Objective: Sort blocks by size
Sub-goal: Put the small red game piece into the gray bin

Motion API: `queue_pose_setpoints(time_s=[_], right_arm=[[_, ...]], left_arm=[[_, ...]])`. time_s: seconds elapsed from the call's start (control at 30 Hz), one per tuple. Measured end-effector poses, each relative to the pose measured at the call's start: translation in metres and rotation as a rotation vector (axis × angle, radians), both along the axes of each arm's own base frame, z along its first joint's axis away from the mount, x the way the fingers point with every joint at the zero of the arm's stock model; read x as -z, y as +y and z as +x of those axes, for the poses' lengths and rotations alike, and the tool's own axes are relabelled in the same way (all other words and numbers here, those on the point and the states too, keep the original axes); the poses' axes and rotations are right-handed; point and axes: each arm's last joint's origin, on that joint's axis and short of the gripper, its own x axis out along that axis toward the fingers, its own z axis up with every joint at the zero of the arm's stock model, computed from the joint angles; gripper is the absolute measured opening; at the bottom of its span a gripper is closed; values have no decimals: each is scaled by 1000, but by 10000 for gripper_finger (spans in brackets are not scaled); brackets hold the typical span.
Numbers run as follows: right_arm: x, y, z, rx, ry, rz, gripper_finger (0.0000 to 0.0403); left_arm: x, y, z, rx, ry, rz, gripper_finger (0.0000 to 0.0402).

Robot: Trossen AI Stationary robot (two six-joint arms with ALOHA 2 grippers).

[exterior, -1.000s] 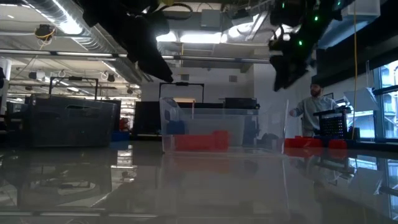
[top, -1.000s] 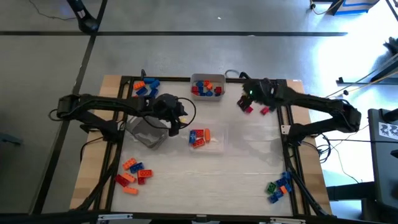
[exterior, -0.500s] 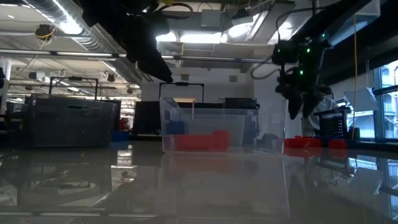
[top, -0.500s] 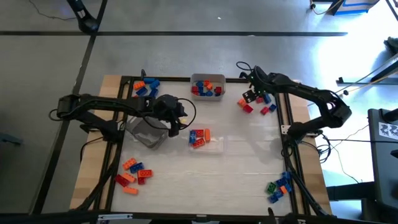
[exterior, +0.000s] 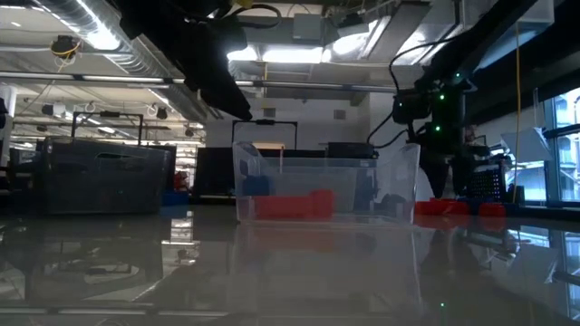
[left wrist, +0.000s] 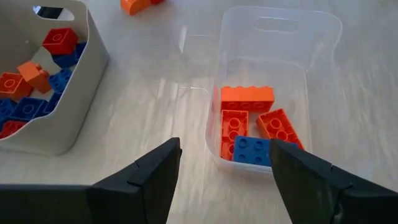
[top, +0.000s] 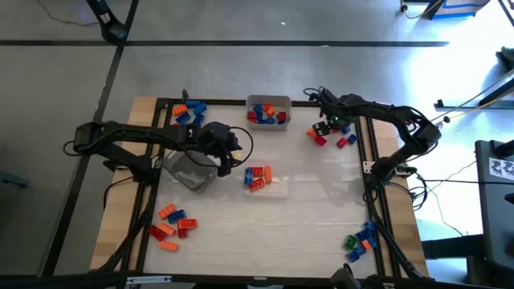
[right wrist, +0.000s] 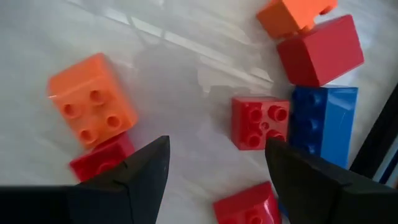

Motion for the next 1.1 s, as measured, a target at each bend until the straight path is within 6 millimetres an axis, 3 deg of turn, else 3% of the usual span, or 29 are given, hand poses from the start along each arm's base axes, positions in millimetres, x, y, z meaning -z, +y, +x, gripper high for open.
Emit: queue_pose_setpoints(time_s=[0.33,0.73,1.1], right_arm=[[15,-10,-1,7,33,26,261],[15,-8,4,-23,-23,49,261],[3,-1,23,-78,-43,45,261]], left_arm=[[1,0,0,0,8,-2,232],[1,0,-1,0,8,-2,232],[1,0,0,0,9,-2,232]])
